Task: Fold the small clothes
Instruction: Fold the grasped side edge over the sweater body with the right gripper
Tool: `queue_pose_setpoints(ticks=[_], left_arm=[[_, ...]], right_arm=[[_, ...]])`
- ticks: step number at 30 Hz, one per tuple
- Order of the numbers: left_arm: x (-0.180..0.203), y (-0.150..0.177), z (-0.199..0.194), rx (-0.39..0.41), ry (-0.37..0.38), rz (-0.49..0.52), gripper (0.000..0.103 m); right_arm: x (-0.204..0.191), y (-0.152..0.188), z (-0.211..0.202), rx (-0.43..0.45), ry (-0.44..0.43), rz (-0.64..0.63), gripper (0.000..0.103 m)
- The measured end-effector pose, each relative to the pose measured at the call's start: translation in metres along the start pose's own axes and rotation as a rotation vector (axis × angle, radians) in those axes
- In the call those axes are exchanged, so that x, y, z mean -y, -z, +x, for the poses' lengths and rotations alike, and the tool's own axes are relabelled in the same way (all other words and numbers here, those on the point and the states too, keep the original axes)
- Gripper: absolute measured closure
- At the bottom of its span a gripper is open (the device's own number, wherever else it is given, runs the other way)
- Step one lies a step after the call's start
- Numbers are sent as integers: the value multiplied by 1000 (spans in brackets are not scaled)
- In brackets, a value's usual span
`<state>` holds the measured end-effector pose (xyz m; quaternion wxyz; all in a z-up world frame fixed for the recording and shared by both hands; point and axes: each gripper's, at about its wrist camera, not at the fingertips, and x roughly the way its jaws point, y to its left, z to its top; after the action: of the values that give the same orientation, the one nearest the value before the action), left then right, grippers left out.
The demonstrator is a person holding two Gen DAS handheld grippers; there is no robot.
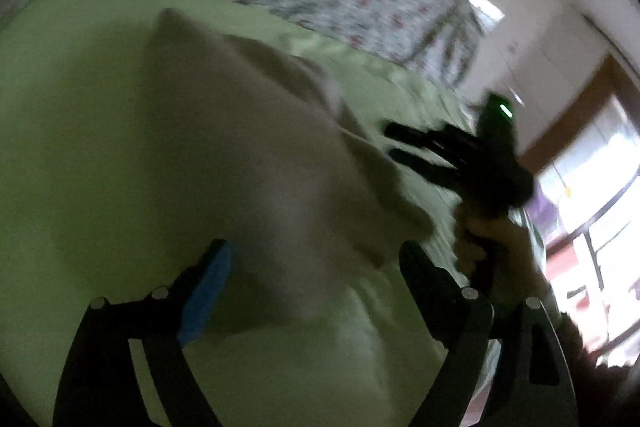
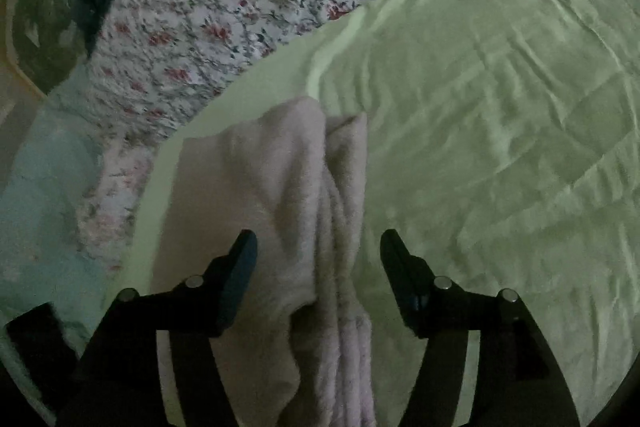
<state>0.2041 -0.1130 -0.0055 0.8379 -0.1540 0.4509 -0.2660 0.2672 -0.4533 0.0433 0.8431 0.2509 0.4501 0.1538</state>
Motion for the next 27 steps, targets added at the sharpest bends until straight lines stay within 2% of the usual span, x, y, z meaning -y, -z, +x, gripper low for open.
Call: queue_pose_setpoints(ticks=[6, 9, 14, 17, 19, 20, 21, 22, 23, 24, 27], left_arm=[[-46, -17, 12, 6, 23, -136, 16], [-58, -33, 35, -21, 43, -168, 16], [-78, -52, 71, -66, 88, -245, 14], [-87, -56, 90, -79, 118, -282, 6], [-88, -57, 95, -63, 120, -272, 7], [-86, -58, 96, -56, 115, -255, 14], [-82, -60, 98, -58, 110, -232, 22], [-81, -61, 99, -61, 104, -226, 23], [-80, -61, 98, -58, 108, -219, 30], [-80, -60, 94, -54, 114, -214, 37], [-80, -57, 74, -35, 126, -199, 50]], right_arm=[[1, 2, 7, -44, -79, 35, 36], [2, 1, 17, -69, -94, 50, 30], [6, -4, 37, -119, -125, 78, 29], [4, -7, 52, -161, -118, 67, 27], [1, -7, 63, -190, -104, 42, 27], [-4, -8, 67, -201, -94, 12, 28], [-7, -8, 69, -209, -90, -5, 34], [-10, -8, 73, -221, -91, -16, 43], [-12, -6, 75, -232, -93, -16, 55], [-13, -6, 75, -228, -86, -15, 60], [-21, -2, 63, -188, -114, -14, 66]])
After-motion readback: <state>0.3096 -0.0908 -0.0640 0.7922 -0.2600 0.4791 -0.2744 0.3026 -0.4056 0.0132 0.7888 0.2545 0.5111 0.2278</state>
